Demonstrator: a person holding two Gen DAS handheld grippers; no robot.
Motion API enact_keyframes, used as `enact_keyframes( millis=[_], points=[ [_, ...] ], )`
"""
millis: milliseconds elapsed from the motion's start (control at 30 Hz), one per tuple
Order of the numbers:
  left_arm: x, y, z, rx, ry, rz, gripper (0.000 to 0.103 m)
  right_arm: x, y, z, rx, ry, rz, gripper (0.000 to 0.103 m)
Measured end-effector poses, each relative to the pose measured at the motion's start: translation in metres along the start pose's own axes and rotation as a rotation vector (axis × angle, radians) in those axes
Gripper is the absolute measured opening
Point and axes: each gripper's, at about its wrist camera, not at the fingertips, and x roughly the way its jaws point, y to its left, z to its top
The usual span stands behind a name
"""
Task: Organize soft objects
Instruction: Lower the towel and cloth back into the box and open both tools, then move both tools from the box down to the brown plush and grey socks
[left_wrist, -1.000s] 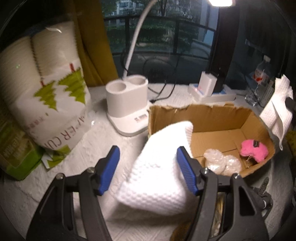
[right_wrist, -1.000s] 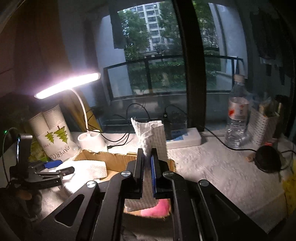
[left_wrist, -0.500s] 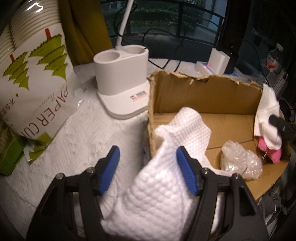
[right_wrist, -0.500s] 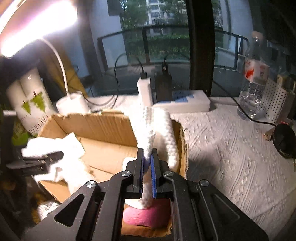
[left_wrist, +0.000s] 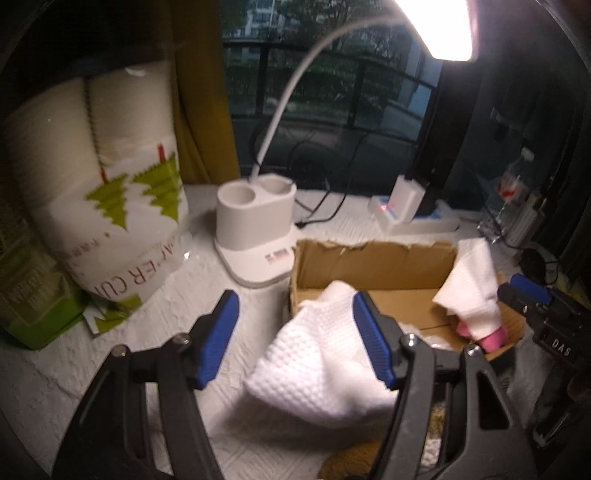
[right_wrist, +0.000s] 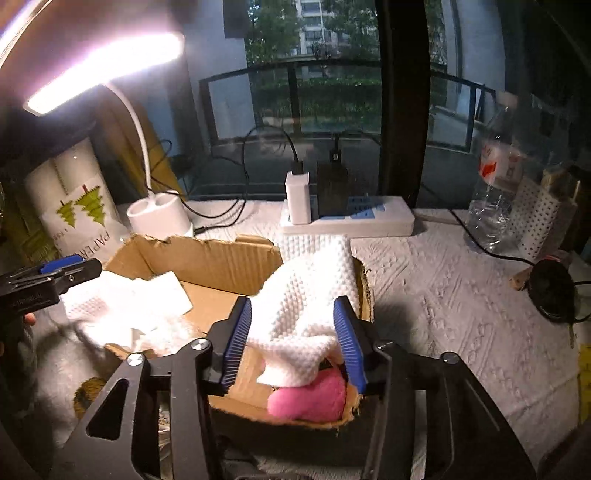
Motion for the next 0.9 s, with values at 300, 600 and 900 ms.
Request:
enact_keyframes(
  millis=[300,600,900],
  points=[
    [-0.035,-0.007,-0.004,0.002,-0.062,-0.016,0.066,-0.034,0.009,-0.006,-0.017,-0.031,0.001,0.054],
    [-0.067,-0.01,-0.016,0.01,-0.102,-0.033,0.066,-0.064,0.013,-0.017,-0.016,-0.063,-0.01,0.056],
    [-0.09,-0.016,-0.032,0.03,-0.128,-0.06,0.066,-0.088,0.02,-0.031,-0.021,-0.083,-0.007,0.057]
  ],
)
